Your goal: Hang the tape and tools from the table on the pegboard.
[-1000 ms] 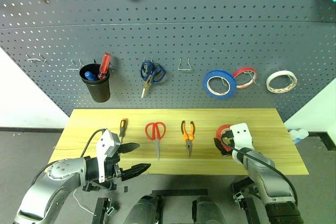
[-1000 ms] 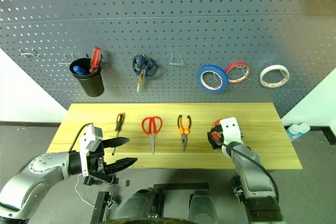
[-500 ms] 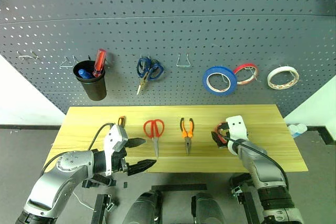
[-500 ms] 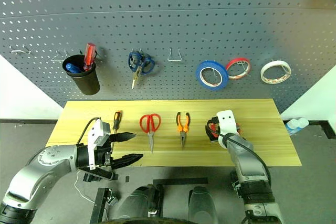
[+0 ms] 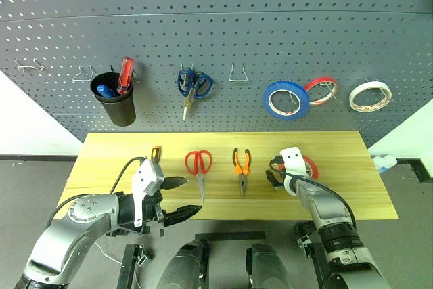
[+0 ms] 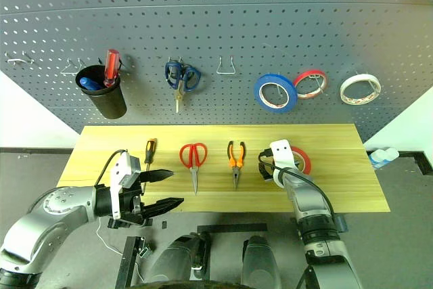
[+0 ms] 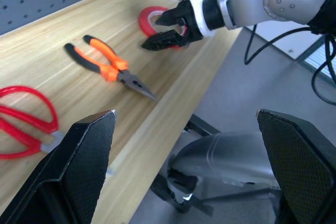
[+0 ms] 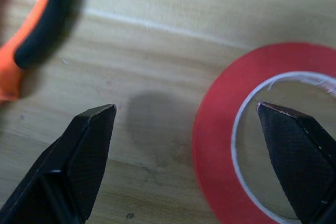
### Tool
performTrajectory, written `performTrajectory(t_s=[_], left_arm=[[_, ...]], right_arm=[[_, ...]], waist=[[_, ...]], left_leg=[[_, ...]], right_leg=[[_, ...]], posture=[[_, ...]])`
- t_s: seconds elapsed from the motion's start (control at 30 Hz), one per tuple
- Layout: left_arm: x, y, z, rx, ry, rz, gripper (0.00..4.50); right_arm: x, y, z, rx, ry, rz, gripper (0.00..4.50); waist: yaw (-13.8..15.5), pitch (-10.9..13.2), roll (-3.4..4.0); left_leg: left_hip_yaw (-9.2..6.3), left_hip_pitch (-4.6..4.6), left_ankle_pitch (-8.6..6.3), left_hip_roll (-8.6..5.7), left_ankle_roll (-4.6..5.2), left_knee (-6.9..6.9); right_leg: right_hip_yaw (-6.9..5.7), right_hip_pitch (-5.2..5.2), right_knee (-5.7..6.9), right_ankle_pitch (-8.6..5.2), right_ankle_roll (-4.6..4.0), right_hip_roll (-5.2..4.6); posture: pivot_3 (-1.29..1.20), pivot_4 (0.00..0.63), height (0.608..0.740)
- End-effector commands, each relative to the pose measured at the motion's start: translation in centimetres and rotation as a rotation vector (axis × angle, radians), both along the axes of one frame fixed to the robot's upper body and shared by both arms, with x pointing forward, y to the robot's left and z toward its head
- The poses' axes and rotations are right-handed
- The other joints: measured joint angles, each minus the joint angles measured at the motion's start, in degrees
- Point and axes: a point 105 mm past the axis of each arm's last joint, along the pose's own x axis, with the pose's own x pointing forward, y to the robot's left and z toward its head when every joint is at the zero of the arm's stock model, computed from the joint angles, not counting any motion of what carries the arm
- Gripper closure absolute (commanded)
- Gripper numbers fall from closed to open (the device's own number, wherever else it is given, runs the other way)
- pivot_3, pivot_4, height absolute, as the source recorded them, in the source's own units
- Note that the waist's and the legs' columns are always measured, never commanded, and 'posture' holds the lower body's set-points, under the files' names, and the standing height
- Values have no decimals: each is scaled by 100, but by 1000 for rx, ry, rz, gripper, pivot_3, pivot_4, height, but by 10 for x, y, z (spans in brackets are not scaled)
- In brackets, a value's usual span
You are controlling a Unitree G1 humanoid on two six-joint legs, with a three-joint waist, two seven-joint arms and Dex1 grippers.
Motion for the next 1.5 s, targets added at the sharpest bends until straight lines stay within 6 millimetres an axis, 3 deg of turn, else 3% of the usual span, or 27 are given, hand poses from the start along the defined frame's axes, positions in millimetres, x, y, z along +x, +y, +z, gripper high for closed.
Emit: performTrajectory(t_s=[0.03, 0.5, 1.13, 1.23, 1.5], left_arm=[[-4, -1, 9, -8, -27, -10, 19], [-5, 2, 12, 10, -30, 3, 19], [0, 5, 15, 28, -56, 0, 19], [1, 5, 15, 30, -59, 1, 0], [6, 7, 16, 36, -79, 16, 0]], right_arm=[[6, 3, 7, -14, -27, 10, 0], [3, 8, -5, -34, 36, 30, 0], [14, 1, 6, -54, 28, -56, 0], [14, 2, 7, -54, 20, -52, 581], [22, 4, 14, -58, -12, -40, 3278]], waist=[[-3, 17, -3], [0, 64, -14], [30, 63, -14], [29, 63, -14], [25, 62, -14]], left_leg=[[0, 0, 0, 0, 0, 0], [0, 0, 0, 1, 0, -1], [0, 0, 5, 0, -9, -4], [0, 0, 6, 0, -11, -4], [1, -1, 10, 0, -17, -6]], right_leg=[[0, 0, 0, 0, 0, 0], [0, -3, 1, 0, 0, 1], [0, -8, 5, 2, 3, 3], [0, -9, 7, 3, 3, 3], [0, -12, 11, 3, 4, 4]], posture=[[-22, 225, 681], [-4, 224, 681], [4, 191, 681], [5, 191, 681], [14, 171, 681]])
